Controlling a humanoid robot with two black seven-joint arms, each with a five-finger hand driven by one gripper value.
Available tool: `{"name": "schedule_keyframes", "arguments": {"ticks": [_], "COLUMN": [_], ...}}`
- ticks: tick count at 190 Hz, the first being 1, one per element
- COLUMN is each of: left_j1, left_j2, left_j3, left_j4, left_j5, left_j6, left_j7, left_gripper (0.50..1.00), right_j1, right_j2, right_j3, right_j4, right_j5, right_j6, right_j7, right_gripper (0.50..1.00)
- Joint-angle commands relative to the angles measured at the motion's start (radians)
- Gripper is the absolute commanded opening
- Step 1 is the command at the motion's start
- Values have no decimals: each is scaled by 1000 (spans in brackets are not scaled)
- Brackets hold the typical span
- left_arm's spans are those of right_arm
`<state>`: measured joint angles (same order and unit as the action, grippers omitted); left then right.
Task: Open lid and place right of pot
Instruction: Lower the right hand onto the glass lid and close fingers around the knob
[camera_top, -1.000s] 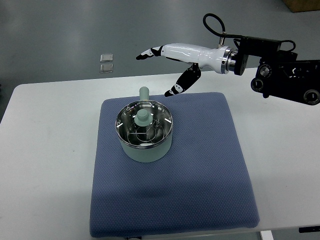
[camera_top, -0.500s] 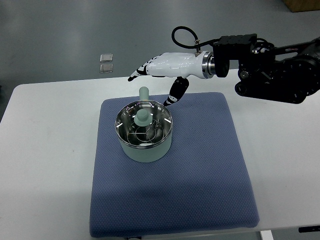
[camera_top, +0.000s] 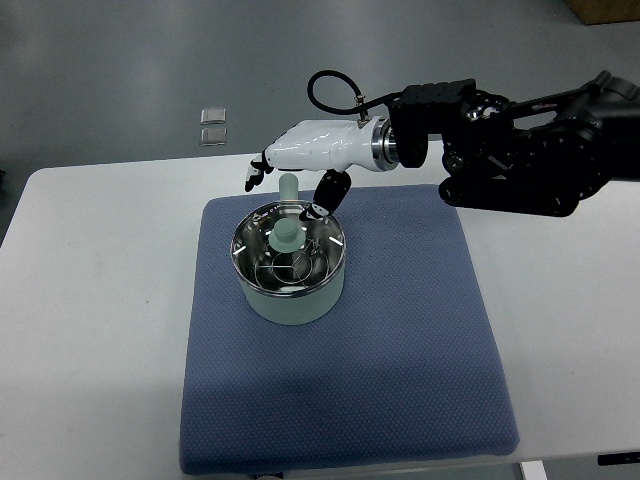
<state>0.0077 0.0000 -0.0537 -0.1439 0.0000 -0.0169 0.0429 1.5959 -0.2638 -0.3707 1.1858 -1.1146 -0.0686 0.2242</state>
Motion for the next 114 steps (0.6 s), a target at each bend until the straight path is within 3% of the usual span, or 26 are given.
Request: {"name": "schedule_keyframes", "arguments": {"ticks": [1, 114], "left_j1": [0, 0], "left_j2": [0, 0], "left_j3": [0, 0], "left_j4": [0, 0], "left_j5": [0, 0], "left_j6": [0, 0], "left_j7": [0, 0], "left_gripper": [1000, 1000], "right_j1": [-7, -39], "right_j2": [11, 43], "right_j3": [0, -27], "right_j4": [0, -12], "right_j5": [2, -8], "right_j6": [0, 1], "right_j7": [0, -2], "right_gripper": [799, 797]}}
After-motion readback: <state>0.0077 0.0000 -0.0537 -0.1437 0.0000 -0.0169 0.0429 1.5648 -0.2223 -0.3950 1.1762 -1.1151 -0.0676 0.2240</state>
